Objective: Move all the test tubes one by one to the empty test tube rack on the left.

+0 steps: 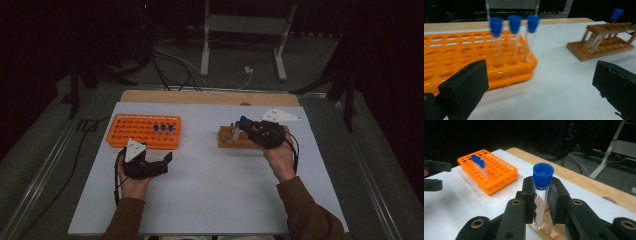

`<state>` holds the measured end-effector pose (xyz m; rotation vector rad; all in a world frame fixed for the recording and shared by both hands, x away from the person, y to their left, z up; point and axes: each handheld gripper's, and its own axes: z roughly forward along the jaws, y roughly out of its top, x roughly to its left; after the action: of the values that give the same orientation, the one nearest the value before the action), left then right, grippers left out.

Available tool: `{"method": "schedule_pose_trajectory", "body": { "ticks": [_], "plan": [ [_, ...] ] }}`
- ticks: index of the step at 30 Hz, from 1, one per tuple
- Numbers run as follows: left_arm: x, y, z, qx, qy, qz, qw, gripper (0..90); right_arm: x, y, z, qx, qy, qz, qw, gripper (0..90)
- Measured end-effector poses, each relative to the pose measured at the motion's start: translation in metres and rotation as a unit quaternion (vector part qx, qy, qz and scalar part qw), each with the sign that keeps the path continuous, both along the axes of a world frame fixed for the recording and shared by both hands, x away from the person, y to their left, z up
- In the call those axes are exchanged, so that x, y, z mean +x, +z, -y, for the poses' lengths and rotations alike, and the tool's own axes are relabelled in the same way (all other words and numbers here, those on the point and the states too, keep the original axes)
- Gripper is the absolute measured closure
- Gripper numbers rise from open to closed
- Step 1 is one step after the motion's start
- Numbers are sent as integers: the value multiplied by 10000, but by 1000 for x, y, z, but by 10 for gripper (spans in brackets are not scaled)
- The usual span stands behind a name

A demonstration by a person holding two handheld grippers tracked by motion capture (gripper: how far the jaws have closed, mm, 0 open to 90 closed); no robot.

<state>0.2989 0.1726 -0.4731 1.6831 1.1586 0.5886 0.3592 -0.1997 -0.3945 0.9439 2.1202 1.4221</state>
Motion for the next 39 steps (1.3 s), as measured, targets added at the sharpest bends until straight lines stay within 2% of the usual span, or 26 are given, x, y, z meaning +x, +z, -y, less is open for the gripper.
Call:
{"method": "schedule_pose_trajectory", "body": {
  "ticks": [9, 16, 23, 29, 33, 38, 39],
  "plan": [
    [0, 8, 25, 85, -455, 92, 9989, 28, -7, -11, -20, -57, 319, -179, 9993, 766],
    [3, 14, 42, 153, -792, 130, 9967, 71, -12, -15, -32, -75, 519, -268, 9983, 765],
    [5, 17, 61, 172, -1017, 158, 9945, 87, -19, -19, -40, -66, 677, -341, 9971, 765],
    [6, 17, 80, 218, -1218, 165, 9922, 143, -23, -22, -44, -23, 775, -401, 9962, 764],
    [10, 16, 93, 225, -1457, 16, 9891, 146, -24, -23, -46, 9, 831, -444, 9956, 764],
    [13, 14, 108, 287, -1568, -6, 9872, 175, -25, -25, -50, 11, 890, -494, 9948, 764],
    [13, 14, 110, 299, -1572, 17, 9871, 206, -25, -25, -50, 43, 915, -514, 9945, 764]
  ]
}}
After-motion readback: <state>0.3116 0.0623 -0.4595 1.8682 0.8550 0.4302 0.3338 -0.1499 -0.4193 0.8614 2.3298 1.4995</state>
